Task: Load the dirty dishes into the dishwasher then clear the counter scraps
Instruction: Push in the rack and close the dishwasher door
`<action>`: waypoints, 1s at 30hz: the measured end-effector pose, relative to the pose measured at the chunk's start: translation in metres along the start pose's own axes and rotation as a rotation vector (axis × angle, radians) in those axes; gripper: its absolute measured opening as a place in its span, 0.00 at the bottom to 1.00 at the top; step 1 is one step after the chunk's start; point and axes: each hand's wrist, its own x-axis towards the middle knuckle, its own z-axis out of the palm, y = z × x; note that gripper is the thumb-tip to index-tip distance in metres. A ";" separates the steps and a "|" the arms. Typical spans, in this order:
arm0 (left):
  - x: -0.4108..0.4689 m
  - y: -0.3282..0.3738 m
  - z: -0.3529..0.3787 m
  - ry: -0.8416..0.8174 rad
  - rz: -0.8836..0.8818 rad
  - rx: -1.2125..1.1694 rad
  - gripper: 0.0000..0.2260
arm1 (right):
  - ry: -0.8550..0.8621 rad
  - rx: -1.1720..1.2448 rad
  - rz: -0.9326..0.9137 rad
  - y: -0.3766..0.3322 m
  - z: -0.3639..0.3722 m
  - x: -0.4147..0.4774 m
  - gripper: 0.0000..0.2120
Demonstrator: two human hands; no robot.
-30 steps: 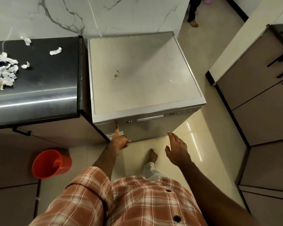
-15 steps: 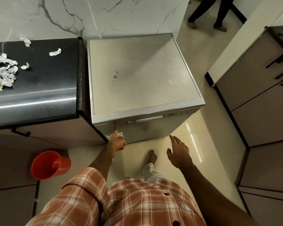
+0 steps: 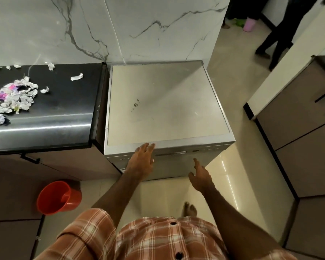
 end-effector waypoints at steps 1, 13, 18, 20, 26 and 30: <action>0.002 0.006 -0.002 -0.042 -0.041 0.041 0.30 | -0.016 0.063 0.028 0.001 -0.010 0.008 0.36; 0.046 0.055 -0.022 -0.063 -0.204 0.389 0.16 | -0.160 0.517 0.173 0.064 -0.046 0.075 0.50; 0.051 0.061 -0.028 -0.096 -0.256 0.335 0.14 | -0.234 0.513 0.138 0.060 -0.067 0.067 0.54; 0.054 0.066 -0.034 -0.147 -0.277 0.302 0.14 | -0.265 0.530 0.085 0.063 -0.072 0.065 0.56; 0.058 0.068 -0.039 -0.199 -0.303 0.278 0.18 | -0.278 0.406 0.000 0.077 -0.074 0.061 0.54; 0.059 0.069 -0.040 -0.203 -0.305 0.290 0.19 | -0.243 0.334 -0.108 0.074 -0.076 0.062 0.53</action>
